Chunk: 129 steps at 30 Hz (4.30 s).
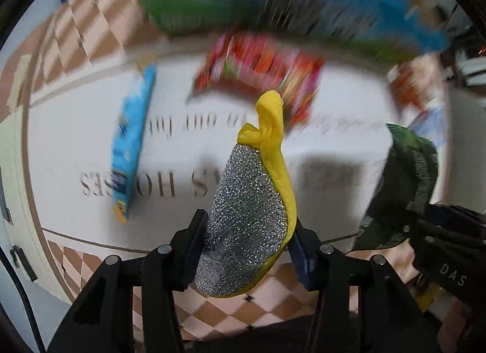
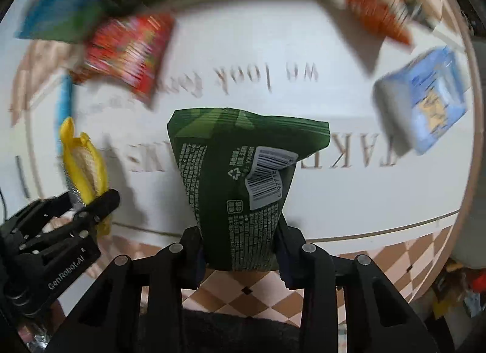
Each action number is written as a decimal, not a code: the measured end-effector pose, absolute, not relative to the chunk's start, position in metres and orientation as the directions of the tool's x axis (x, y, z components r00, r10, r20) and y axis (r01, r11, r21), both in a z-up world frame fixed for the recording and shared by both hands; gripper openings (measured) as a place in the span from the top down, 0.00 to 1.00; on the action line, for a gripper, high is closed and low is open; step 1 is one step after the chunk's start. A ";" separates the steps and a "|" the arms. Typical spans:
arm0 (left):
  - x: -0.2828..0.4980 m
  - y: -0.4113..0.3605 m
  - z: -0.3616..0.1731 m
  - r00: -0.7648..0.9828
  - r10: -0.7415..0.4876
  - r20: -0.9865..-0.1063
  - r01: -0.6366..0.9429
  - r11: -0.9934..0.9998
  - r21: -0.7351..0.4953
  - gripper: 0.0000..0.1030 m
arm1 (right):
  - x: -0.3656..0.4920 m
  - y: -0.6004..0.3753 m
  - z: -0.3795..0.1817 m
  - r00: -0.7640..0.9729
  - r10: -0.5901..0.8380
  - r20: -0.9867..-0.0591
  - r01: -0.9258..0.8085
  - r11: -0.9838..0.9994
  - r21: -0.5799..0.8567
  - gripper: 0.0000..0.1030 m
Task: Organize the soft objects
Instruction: 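Grasp the yellow sponge with left tool while right tool grasps the green bag, then lower sponge and green bag into the box and open both tools, then grasp the red snack packet with left tool while right tool grasps the blue tissue pack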
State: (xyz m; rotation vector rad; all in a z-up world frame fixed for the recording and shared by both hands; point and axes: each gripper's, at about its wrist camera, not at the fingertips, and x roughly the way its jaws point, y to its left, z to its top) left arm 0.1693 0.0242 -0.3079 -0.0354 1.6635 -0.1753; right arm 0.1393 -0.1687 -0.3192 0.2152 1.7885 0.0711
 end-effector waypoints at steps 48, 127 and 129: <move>0.441 -0.001 -0.290 -0.201 -0.223 -0.954 -0.038 0.975 -0.220 0.03 | 0.410 -0.206 -0.295 -0.176 0.299 -0.938 0.370 0.903 0.219 0.17; 0.234 -0.041 -0.398 -0.162 0.047 -0.986 -0.025 0.998 0.052 0.50 | 0.125 -0.300 -0.397 -0.235 0.027 -0.972 0.241 0.970 -0.032 0.48; 0.202 -0.049 -0.401 -0.191 0.051 -0.980 0.022 0.999 0.048 0.50 | 0.107 -0.294 -0.399 -0.250 0.028 -0.968 0.217 0.976 -0.028 0.48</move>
